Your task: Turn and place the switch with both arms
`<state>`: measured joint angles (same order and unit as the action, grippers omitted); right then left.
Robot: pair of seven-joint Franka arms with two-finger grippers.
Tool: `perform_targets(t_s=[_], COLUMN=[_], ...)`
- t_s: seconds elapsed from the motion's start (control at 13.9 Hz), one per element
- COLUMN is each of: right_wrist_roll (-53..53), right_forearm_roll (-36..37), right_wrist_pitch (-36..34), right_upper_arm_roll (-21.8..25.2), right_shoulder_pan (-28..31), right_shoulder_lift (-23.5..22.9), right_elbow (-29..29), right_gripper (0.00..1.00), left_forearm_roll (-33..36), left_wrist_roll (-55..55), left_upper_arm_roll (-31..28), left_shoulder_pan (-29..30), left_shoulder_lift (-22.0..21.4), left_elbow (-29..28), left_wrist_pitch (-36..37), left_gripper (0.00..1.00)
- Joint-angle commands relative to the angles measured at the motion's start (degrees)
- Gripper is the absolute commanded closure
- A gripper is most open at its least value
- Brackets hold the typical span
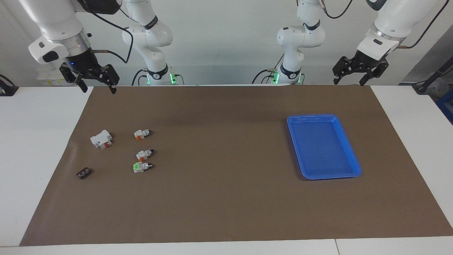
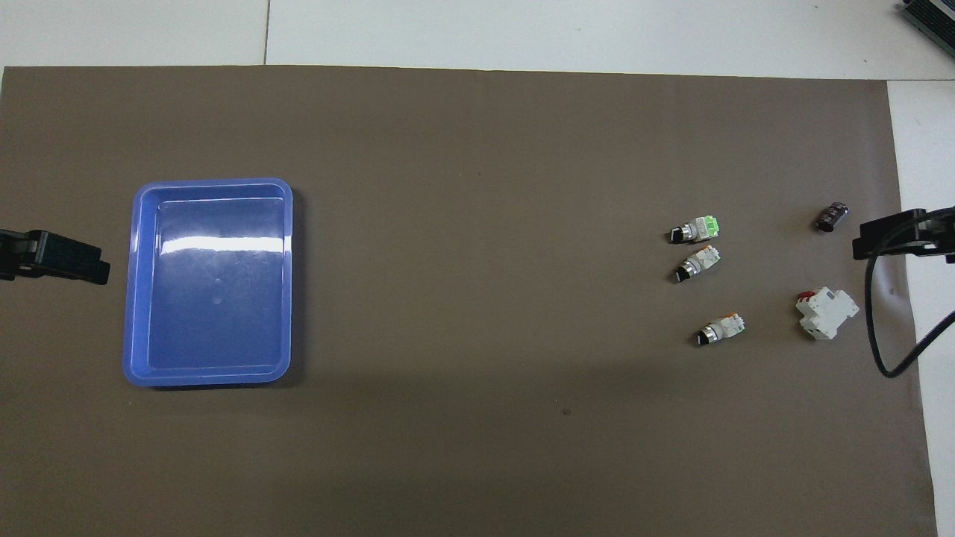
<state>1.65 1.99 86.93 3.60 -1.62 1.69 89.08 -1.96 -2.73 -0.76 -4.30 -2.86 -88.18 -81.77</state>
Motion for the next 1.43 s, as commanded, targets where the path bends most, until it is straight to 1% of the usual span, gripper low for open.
perform_targets(t_s=[0.0,0.36,0.65,1.0,1.22,1.29,1.36], right_wrist_roll=[-0.4,-0.3,-0.9,-2.1,-10.9,-11.8,-13.7], right_forearm_roll=[0.4,0.4,0.6,0.7,0.5,0.4,0.4], right_wrist_pitch=[0.6,0.1,-0.1,1.4,5.9,8.0,10.6], right_upper_arm_roll=[0.0,0.1,0.0,-0.1,-0.3,-0.3,-0.3], right_shoulder_pan=[0.0,0.0,0.0,0.0,0.0,-0.7,-3.2], right_shoulder_lift=[0.7,0.8,1.6,1.5,1.2,1.7,4.1], right_elbow=[0.6,0.7,2.3,2.8,6.5,9.6,14.8], right_gripper=[0.0,0.0,0.0,0.0,0.0,0.0,0.0], left_forearm_roll=[-0.5,-0.5,-0.5,-0.5,-0.5,-0.5,-0.5], left_wrist_roll=[-0.5,-0.5,-0.5,-0.5,-0.5,-0.5,-0.5], left_upper_arm_roll=[-0.3,-0.3,-0.3,-0.3,-0.3,-0.3,-0.3], left_shoulder_pan=[0.0,0.0,0.0,0.0,0.0,0.0,0.0], left_shoulder_lift=[-1.5,-1.5,-1.5,-1.4,-1.5,-1.5,-1.5], left_elbow=[-1.6,-1.6,-1.6,-1.6,-1.6,-1.6,-1.6], left_wrist_pitch=[0.1,0.1,0.0,0.1,0.1,0.1,0.1], left_gripper=[0.0,0.0,0.0,0.0,0.0,0.0,0.0])
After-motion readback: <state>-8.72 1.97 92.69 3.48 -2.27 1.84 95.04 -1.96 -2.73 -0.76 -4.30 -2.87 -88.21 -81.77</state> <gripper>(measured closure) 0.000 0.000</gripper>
